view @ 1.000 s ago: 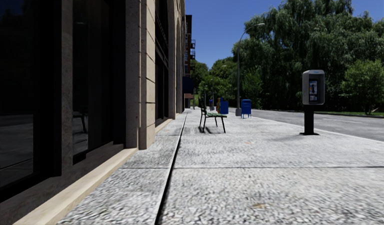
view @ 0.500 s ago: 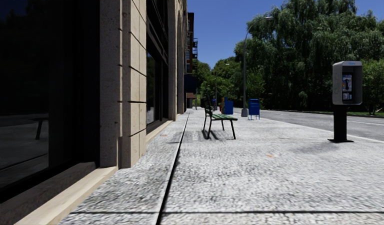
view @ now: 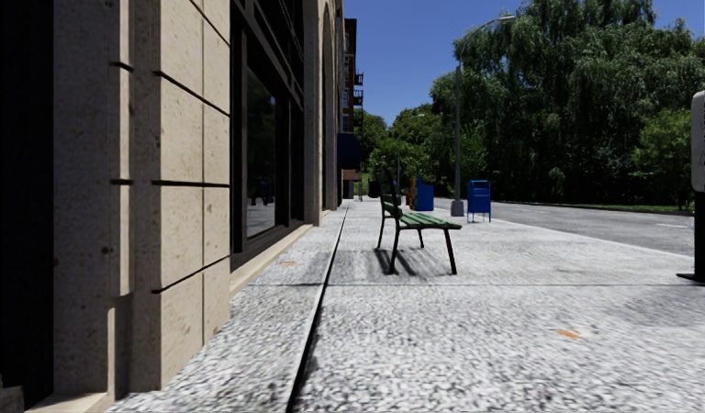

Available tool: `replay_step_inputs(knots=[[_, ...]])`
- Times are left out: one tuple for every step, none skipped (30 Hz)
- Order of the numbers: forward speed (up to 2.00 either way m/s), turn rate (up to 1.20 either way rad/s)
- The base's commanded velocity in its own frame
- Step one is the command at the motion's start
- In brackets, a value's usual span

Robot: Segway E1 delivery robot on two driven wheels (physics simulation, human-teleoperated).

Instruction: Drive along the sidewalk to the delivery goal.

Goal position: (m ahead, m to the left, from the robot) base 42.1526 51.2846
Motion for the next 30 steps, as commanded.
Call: replay_step_inputs(knots=[[2.00,0.00],[2.00,0.00],[2.00,0.00],[2.00,0.00],[2.00,0.03],[2.00,0.03],[2.00,0.15],[2.00,0.22],[2.00,0.24],[2.00,0.25],[2.00,0.25],[2.00,0.25],[2.00,0.25],[2.00,0.25],[2.00,0.25],[2.00,0.25],[2.00,0.25],[2.00,0.25],[2.00,0.25],[2.00,0.25],[2.00,0.24],[2.00,0.00],[2.00,0.00],[2.00,0.00],[2.00,0.00],[2.00,0.00],[2.00,0.00],[2.00,0.00],[2.00,0.00],[2.00,0.00]])
